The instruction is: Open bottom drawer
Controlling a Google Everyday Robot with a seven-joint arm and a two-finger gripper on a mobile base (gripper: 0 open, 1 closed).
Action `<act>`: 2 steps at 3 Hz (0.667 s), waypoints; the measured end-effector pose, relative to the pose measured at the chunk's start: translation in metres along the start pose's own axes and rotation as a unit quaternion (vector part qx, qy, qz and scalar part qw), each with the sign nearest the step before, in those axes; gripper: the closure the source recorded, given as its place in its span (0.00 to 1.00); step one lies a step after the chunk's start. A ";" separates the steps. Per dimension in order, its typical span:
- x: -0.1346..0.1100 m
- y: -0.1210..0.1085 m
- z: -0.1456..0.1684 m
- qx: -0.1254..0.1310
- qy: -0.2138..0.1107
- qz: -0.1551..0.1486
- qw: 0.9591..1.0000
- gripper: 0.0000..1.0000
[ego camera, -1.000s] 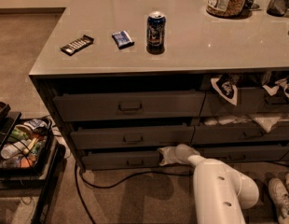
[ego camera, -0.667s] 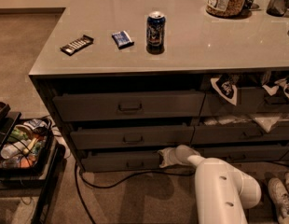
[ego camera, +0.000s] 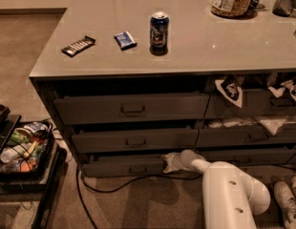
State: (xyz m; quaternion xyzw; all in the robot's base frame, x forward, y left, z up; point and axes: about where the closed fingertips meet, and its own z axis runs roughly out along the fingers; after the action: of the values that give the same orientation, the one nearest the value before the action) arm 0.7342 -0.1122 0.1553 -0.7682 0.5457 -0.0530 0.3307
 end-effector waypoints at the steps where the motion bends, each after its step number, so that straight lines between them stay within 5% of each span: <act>1: -0.001 0.001 -0.001 0.000 0.000 0.000 1.000 1.00; 2: -0.005 0.004 -0.003 0.004 -0.012 -0.002 1.000 1.00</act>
Offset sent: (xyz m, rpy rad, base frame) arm -0.0706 0.0081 0.0335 0.2299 -0.0530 0.1644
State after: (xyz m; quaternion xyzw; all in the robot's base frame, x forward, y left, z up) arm 0.7275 -0.1102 0.1571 -0.7687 0.5397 -0.0464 0.3402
